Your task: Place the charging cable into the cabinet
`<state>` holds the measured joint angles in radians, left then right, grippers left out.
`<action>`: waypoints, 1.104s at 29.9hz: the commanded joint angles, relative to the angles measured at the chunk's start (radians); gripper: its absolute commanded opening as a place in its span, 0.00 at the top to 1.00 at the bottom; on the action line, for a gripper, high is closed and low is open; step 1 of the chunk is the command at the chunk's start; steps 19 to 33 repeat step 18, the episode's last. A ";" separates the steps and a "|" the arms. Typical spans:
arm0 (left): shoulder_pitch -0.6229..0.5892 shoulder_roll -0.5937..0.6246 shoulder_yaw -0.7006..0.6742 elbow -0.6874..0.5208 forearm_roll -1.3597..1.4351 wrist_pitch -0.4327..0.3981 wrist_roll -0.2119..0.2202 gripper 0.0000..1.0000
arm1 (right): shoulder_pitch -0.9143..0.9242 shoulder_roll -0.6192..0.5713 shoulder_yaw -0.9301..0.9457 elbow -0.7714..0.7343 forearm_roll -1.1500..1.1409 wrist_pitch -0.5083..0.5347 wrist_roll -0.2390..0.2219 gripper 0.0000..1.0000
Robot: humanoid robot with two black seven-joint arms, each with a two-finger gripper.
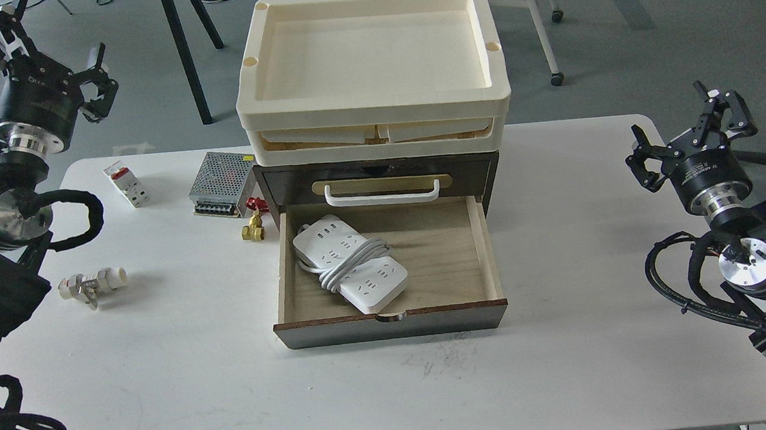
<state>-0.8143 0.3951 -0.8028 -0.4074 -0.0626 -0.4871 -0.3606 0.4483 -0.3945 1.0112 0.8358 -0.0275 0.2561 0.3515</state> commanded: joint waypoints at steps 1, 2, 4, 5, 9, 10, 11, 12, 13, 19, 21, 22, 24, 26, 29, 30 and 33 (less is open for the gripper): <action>0.064 -0.019 0.001 0.021 -0.100 -0.002 0.000 0.01 | -0.002 0.000 0.003 0.002 0.001 0.000 0.011 0.00; 0.079 -0.022 0.000 0.022 -0.108 -0.002 0.000 0.01 | -0.003 0.000 0.003 0.002 0.001 0.000 0.014 0.00; 0.112 -0.033 0.000 0.024 -0.115 -0.002 -0.001 0.01 | -0.003 0.000 0.003 0.000 0.001 0.000 0.014 0.00; 0.135 -0.045 0.000 0.024 -0.115 -0.002 -0.003 0.01 | -0.003 0.000 0.003 0.000 0.001 -0.001 0.014 0.00; 0.170 -0.090 0.000 0.027 -0.120 -0.002 -0.009 0.01 | -0.003 0.000 -0.002 0.005 0.000 0.002 0.014 0.00; 0.172 -0.094 0.002 0.027 -0.118 -0.002 -0.011 0.01 | -0.002 0.000 -0.002 0.005 0.001 0.002 0.014 0.00; 0.173 -0.096 0.002 0.027 -0.118 -0.002 -0.012 0.01 | -0.002 0.000 0.000 0.005 0.000 0.002 0.014 0.00; 0.178 -0.096 0.002 0.027 -0.118 -0.002 -0.012 0.01 | -0.002 0.000 0.001 0.006 0.000 0.002 0.015 0.00; 0.179 -0.096 0.002 0.027 -0.118 -0.002 -0.012 0.01 | -0.002 0.000 0.001 0.006 0.001 0.003 0.017 0.00; 0.179 -0.096 0.004 0.027 -0.117 -0.002 -0.012 0.01 | -0.005 -0.001 -0.005 0.025 -0.002 0.003 0.018 0.00; 0.179 -0.096 0.004 0.027 -0.117 -0.002 -0.012 0.01 | -0.005 -0.001 -0.005 0.025 -0.002 0.003 0.018 0.00; 0.179 -0.096 0.004 0.027 -0.117 -0.002 -0.012 0.01 | -0.005 -0.001 -0.005 0.025 -0.002 0.003 0.018 0.00; 0.179 -0.096 0.004 0.027 -0.117 -0.002 -0.012 0.01 | -0.005 -0.001 -0.005 0.025 -0.002 0.003 0.018 0.00; 0.179 -0.096 0.004 0.027 -0.117 -0.002 -0.012 0.01 | -0.005 -0.001 -0.005 0.025 -0.002 0.003 0.018 0.00; 0.179 -0.096 0.004 0.027 -0.117 -0.002 -0.012 0.01 | -0.005 -0.001 -0.005 0.025 -0.002 0.003 0.018 0.00; 0.179 -0.096 0.004 0.027 -0.117 -0.002 -0.012 0.01 | -0.005 -0.001 -0.005 0.025 -0.002 0.003 0.018 0.00; 0.179 -0.096 0.004 0.027 -0.117 -0.002 -0.012 0.01 | -0.005 -0.001 -0.005 0.025 -0.002 0.003 0.018 0.00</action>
